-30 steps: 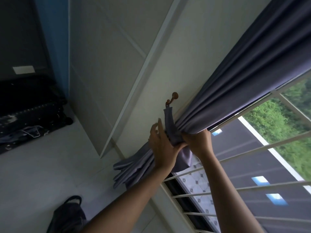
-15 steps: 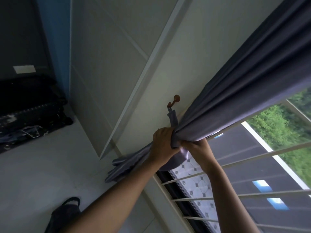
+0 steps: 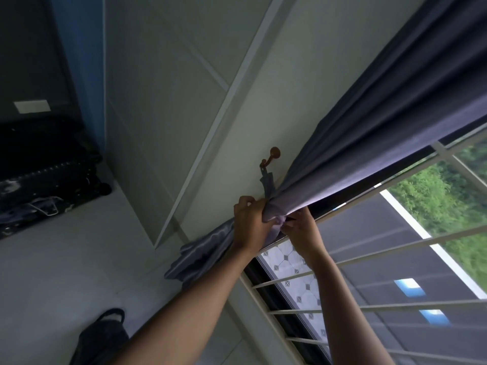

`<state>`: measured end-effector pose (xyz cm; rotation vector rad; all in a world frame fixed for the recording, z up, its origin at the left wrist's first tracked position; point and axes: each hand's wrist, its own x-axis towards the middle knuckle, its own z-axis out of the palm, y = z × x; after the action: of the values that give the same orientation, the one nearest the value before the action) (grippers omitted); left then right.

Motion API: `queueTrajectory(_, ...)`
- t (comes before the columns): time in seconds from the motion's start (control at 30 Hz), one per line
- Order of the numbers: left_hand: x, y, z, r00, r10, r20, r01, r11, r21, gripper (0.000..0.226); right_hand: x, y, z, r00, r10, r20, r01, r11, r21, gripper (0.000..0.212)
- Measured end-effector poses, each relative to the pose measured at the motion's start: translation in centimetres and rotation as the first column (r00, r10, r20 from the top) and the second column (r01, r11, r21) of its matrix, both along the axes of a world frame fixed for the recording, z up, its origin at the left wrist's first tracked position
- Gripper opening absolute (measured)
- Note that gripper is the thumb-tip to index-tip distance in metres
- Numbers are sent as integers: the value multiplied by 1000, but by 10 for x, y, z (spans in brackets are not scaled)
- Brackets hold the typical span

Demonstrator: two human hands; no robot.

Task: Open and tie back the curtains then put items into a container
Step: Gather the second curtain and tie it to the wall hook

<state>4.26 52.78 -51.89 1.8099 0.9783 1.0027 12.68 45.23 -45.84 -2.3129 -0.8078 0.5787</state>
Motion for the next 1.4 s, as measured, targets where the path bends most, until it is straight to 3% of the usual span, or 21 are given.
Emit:
queueTrajectory(0.1,-1,2,3,999,37,5,-37,999,-1,24,0,0,-7,998,2,55,-1,1000,-31,10)
queueTrajectory(0.23,-6,13,-3,998,-50,-36,49,999,-14,15,-6,4,-10,994,14,110,-3,995,-98,17)
queueTrajectory(0.33,-11,24,-1,991,-128,-44,127,992,-25,26,-16,1,-16,964,-185,192,202,977,-74,29)
queueTrajectory(0.4,-16,29,5,989,-141,-49,139,990,-32,27,-28,-3,-20,909,-355,220,358,933,30,29)
queueTrajectory(0.47,-20,30,11,986,-160,-51,158,987,-32,28,-43,-8,-29,887,-440,141,410,891,197,27)
queueTrajectory(0.6,-26,27,22,977,-201,-72,196,978,-66,18,-73,-3,-52,926,-345,-155,378,842,384,6)
queueTrajectory(0.63,-26,27,23,972,-217,-90,211,975,-71,17,-78,-1,-55,923,-331,-196,385,822,419,9)
queueTrajectory(0.7,-28,32,23,962,-245,-121,236,968,-79,18,-82,5,-59,913,-354,-203,408,780,475,20)
queueTrajectory(0.77,-30,36,23,955,-269,-124,260,962,-89,21,-85,13,-57,882,-428,-198,466,730,500,18)
queueTrajectory(0.9,-35,37,30,941,-329,-80,322,942,-91,30,-85,26,-49,717,-524,-460,697,563,444,17)
queueTrajectory(0.97,-35,35,31,945,-325,-31,320,940,-118,32,-77,30,-46,669,-505,-546,733,571,370,24)
queueTrajectory(1.03,-35,37,22,940,-332,-73,323,939,-117,25,-66,35,-44,643,-513,-569,739,612,283,28)
queueTrajectory(1.1,-36,42,12,934,-342,-109,331,938,-105,24,-60,40,-43,601,-528,-601,767,593,246,22)
queueTrajectory(1.2,-35,46,11,923,-374,-94,368,927,-75,28,-63,44,-41,574,-594,-564,818,458,349,15)
queueTrajectory(1.27,-33,45,13,904,-410,-120,407,912,-46,22,-75,46,-44,500,-559,-662,864,268,426,15)
queueTrajectory(1.33,-31,46,7,890,-428,-156,430,902,-24,20,-88,50,-50,367,-357,-859,925,47,376,13)
queueTrajectory(1.4,-31,49,0,891,-399,-218,409,913,1,17,-90,57,-55,324,-188,-927,938,-63,341,12)
